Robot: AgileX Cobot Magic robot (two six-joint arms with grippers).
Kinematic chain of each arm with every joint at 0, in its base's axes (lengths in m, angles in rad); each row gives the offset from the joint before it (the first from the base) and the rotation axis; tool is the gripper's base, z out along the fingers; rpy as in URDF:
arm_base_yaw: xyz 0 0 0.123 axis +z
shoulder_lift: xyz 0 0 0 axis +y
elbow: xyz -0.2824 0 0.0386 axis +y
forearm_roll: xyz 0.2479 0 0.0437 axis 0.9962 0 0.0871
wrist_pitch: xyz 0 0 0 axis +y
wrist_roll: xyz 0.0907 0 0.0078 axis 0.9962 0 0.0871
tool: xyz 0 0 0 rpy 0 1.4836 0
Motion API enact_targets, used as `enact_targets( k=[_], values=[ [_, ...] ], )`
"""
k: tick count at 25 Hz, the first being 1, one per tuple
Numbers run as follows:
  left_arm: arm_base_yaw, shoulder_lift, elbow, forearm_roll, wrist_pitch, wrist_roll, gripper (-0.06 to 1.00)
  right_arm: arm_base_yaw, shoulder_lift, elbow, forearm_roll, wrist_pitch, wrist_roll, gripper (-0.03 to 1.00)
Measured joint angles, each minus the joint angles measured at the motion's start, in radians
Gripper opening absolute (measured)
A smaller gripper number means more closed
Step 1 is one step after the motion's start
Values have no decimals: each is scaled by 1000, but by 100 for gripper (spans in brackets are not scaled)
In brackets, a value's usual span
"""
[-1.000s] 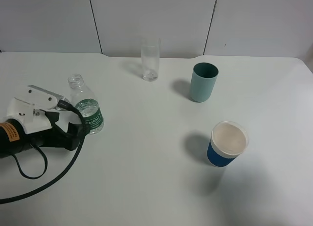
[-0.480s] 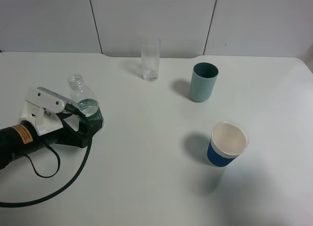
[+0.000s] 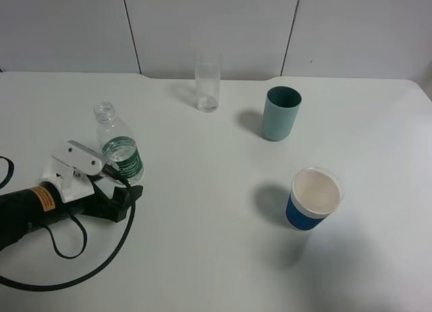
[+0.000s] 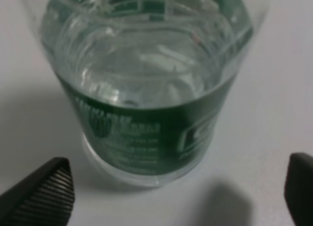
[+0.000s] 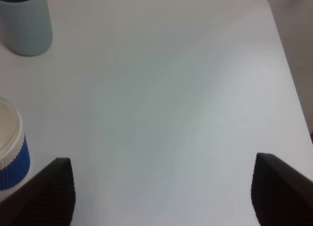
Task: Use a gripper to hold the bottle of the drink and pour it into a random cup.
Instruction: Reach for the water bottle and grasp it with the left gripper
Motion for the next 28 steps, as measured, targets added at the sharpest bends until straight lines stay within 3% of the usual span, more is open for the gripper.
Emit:
enact_targets(
  k=[22,28],
  values=[
    [0,7,-143,1,0,-41,81,0,0,0,0,0,0,74],
    [0,8,-143,1,0,-43,69,0,0,0,0,0,0,74]
  ],
)
